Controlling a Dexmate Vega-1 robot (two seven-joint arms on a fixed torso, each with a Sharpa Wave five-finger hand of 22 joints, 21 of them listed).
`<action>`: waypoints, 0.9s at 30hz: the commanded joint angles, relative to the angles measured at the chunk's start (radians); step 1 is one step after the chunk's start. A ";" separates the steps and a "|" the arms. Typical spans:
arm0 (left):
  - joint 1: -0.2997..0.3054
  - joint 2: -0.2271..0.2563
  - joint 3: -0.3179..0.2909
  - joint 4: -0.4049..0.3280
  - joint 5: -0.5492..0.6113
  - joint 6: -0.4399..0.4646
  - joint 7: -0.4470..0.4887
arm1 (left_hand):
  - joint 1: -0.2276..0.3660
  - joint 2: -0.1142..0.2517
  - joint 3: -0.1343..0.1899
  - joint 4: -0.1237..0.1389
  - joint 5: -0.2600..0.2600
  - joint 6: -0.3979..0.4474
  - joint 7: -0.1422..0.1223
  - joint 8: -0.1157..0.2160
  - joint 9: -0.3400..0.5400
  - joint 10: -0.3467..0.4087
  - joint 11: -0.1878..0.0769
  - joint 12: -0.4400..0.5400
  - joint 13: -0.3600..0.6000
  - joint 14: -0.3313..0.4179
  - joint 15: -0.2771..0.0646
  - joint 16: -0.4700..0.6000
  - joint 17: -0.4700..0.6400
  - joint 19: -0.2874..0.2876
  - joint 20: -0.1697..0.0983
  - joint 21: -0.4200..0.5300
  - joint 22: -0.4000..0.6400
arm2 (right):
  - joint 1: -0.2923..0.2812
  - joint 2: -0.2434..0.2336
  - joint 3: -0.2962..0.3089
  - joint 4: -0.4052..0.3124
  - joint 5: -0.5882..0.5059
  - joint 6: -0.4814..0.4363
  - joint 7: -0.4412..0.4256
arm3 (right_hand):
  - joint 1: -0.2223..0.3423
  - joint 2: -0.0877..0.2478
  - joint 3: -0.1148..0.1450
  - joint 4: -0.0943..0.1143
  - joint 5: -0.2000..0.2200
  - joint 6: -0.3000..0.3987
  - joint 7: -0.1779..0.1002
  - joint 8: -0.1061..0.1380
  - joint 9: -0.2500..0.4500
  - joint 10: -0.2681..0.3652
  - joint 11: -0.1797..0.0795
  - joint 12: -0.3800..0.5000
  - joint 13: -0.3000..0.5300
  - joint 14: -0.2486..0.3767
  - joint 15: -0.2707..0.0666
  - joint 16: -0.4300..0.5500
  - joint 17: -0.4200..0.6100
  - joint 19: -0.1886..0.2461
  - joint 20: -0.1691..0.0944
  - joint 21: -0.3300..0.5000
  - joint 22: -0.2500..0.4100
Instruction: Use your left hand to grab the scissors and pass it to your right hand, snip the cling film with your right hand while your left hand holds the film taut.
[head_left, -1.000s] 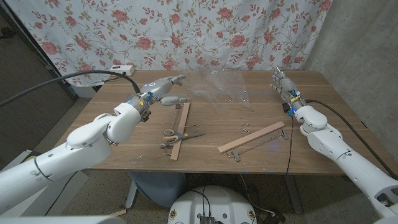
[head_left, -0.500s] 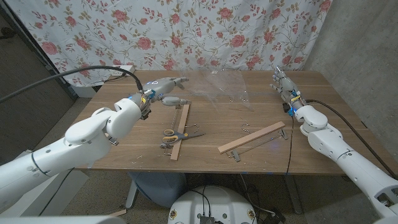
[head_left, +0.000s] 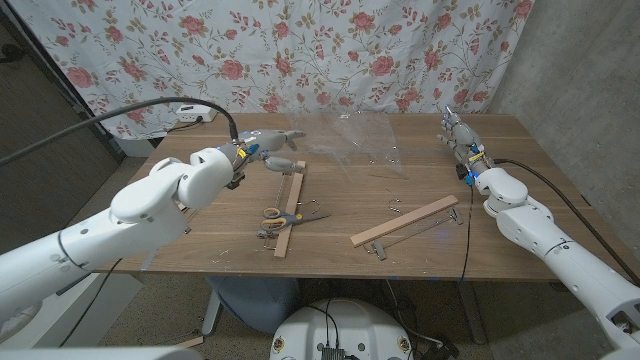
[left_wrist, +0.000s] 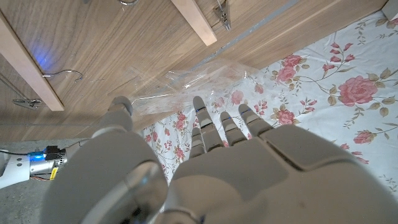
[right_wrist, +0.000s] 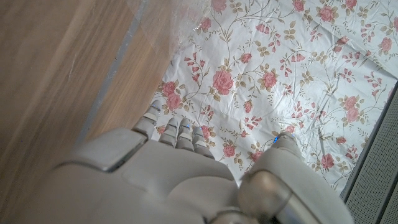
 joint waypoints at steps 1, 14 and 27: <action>-0.036 0.000 0.043 -0.010 0.059 0.006 -0.074 | 0.020 0.000 0.012 -0.001 0.004 -0.024 -0.003 -0.005 0.003 -0.013 0.004 -0.007 0.005 -0.011 -0.002 0.002 0.000 -0.008 -0.003 -0.003 -0.001 | -0.008 0.002 0.011 -0.006 0.017 -0.006 -0.003 | 0.005 0.013 0.005 -0.001 -0.003 0.005 0.000 0.006 0.001 0.005 0.001 0.003 0.000 0.002 0.000 0.005 0.001 0.004 0.003 0.009 0.002; -0.057 -0.033 0.079 0.003 0.124 -0.027 -0.122 | 0.041 -0.001 0.018 -0.005 0.004 -0.038 -0.004 -0.001 0.003 -0.019 -0.012 -0.013 0.009 -0.014 -0.007 0.004 0.000 -0.013 -0.005 -0.003 -0.001 | -0.015 0.006 0.016 -0.002 0.024 0.007 0.000 | 0.005 0.015 0.005 -0.002 -0.004 0.005 0.002 0.005 0.000 0.006 0.003 0.002 -0.001 0.002 -0.003 0.005 -0.002 0.004 0.003 0.008 0.002; -0.052 -0.048 0.103 -0.011 0.244 -0.037 -0.202 | 0.054 -0.003 0.019 -0.004 0.002 -0.034 -0.004 0.004 0.003 -0.012 -0.013 -0.013 0.013 -0.003 -0.009 0.010 0.000 -0.012 -0.006 -0.001 -0.001 | -0.032 0.005 0.022 -0.007 0.021 0.026 -0.006 | -0.008 0.009 -0.002 0.001 -0.006 0.008 0.004 0.005 0.000 0.008 0.005 0.002 -0.001 0.002 0.000 0.006 -0.003 0.003 0.003 0.007 0.002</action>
